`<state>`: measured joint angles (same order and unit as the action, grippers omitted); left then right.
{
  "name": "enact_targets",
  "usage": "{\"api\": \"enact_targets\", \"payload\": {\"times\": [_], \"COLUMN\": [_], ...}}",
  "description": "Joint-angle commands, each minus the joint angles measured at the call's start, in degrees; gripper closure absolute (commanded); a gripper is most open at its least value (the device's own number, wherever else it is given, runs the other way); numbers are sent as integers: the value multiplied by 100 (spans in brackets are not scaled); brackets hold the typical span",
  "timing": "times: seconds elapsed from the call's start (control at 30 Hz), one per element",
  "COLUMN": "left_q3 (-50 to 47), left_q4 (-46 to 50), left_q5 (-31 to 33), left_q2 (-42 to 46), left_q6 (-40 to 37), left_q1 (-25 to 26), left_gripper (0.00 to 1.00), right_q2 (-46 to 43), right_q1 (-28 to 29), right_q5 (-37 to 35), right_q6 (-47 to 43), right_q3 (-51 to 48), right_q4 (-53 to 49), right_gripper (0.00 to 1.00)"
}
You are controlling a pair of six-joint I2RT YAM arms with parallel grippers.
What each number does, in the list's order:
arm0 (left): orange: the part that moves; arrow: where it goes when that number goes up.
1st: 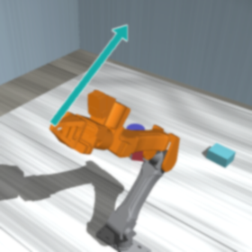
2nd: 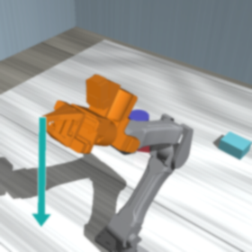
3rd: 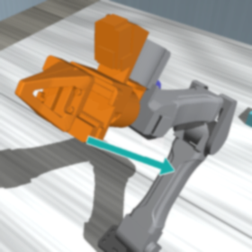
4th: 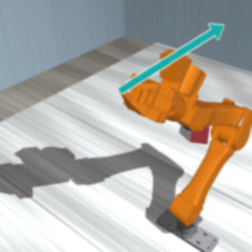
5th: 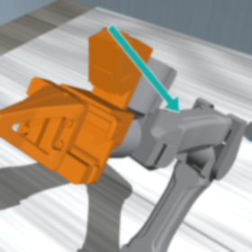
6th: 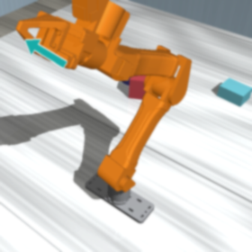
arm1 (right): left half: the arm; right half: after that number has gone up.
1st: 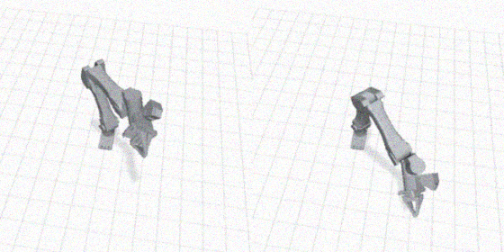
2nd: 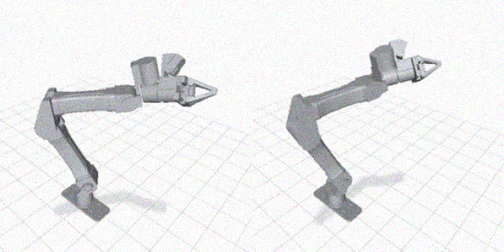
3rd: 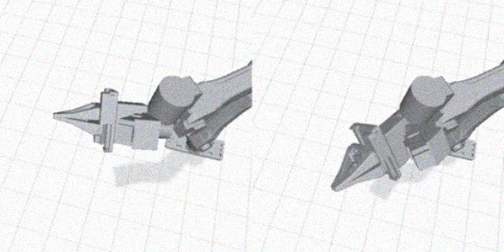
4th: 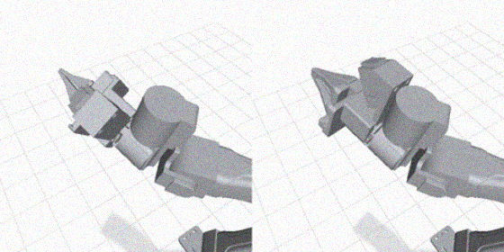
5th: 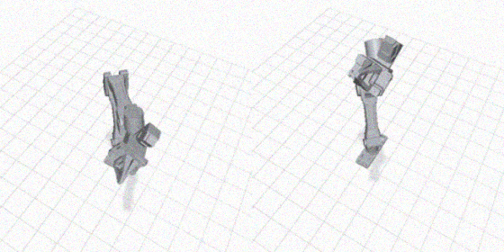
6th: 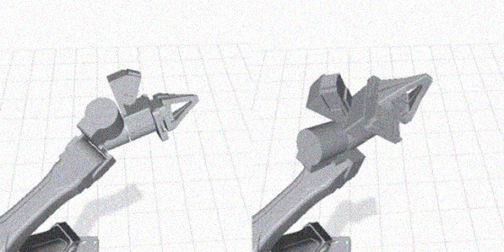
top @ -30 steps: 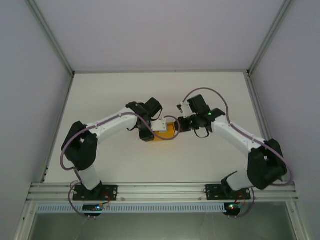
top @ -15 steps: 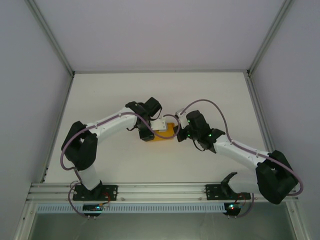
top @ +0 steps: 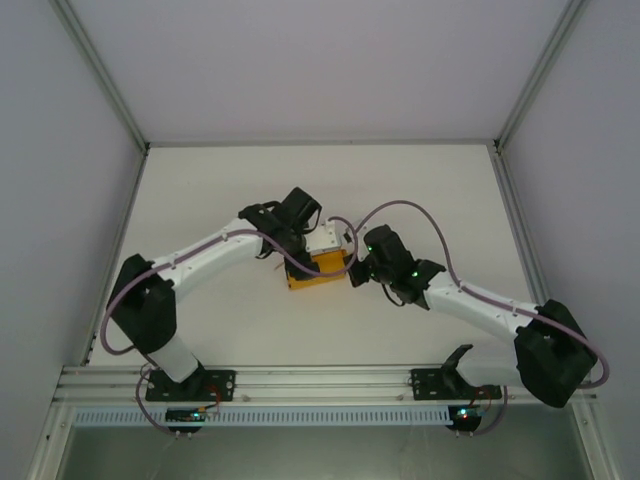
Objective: Assemble paper box
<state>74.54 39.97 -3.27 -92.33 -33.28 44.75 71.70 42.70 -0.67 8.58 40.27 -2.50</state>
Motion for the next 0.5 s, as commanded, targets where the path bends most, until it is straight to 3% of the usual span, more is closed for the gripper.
{"api": "enact_targets", "payload": {"times": [0.0, 0.13, 0.27, 0.47], "left_q3": [-189, -518, -803, -1409], "left_q4": [-187, -501, -497, -425], "left_q5": [-62, 457, 1261, 1402], "left_q2": [361, 797, 1327, 2200], "left_q6": [117, 676, 2013, 3471], "left_q1": [-6, -100, -187, -182], "left_gripper": [0, 0, 0, 0], "right_q2": [183, 290, 318, 444], "right_q1": [81, 110, 152, 441], "right_q5": [-383, -499, -758, -1409], "right_q6": [197, 247, 535, 950], "right_q3": [237, 331, 488, 769], "right_q4": [-552, -635, -882, -1236], "right_gripper": [100, 100, 100, 100]}}
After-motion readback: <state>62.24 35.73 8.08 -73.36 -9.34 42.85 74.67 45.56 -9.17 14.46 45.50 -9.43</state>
